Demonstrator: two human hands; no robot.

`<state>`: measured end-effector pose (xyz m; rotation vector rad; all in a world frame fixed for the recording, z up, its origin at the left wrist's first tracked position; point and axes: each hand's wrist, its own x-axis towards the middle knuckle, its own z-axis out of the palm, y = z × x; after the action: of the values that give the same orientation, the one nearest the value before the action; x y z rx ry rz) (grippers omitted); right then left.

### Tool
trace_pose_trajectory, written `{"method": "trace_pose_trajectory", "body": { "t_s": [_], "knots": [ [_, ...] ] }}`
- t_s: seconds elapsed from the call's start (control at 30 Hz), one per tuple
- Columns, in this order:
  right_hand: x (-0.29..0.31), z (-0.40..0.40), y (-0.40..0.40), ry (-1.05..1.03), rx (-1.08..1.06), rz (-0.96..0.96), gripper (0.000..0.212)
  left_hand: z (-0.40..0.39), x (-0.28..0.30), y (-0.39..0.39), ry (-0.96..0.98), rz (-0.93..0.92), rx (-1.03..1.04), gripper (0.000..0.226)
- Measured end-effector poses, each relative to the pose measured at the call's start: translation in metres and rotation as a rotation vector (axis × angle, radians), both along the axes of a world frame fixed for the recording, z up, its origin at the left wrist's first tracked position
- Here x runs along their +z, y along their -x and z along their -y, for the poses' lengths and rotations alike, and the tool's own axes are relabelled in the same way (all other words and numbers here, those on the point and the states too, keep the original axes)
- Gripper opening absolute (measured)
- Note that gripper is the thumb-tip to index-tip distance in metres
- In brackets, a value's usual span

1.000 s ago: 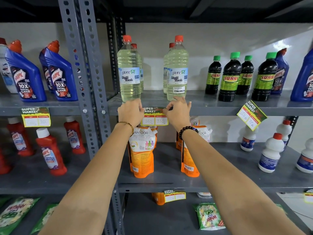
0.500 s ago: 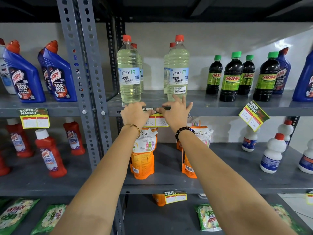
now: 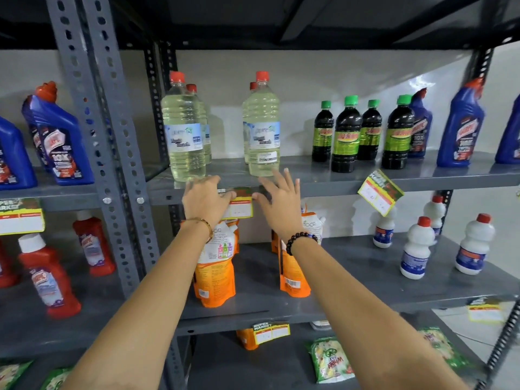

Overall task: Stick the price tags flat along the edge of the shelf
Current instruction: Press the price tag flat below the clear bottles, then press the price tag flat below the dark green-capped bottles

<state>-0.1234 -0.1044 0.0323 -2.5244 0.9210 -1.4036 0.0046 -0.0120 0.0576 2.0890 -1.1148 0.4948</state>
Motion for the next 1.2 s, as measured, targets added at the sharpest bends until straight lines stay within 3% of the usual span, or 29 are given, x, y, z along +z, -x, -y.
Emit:
{"method": "trace_pose_trajectory", "body": {
  "t_s": [0.2,0.4,0.63,0.77,1.0,1.2],
  "knots": [
    [-0.015,0.038,0.105,-0.084,-0.219,0.199,0.042,0.053,0.004,0.089,-0.032,0.095,-0.336,0.049],
    [-0.022,0.097,0.212,-0.196,-0.374,0.249,0.042,0.122,0.015,0.193,-0.139,0.119,-0.548,0.048],
    [-0.028,0.143,0.261,-0.165,-0.216,0.101,0.038,0.176,0.02,0.246,-0.181,0.119,-0.432,0.043],
    [-0.025,0.155,0.256,-0.185,-0.075,0.144,0.031,0.182,0.017,0.254,-0.086,0.103,-0.363,0.034],
    [-0.019,0.168,0.249,-0.239,-0.021,0.29,0.014,0.185,0.02,0.265,-0.062,0.143,-0.265,0.013],
    [-0.008,0.176,0.259,-0.177,-0.037,0.077,0.015,0.184,0.02,0.264,-0.096,0.135,-0.296,0.012]
  ]
}}
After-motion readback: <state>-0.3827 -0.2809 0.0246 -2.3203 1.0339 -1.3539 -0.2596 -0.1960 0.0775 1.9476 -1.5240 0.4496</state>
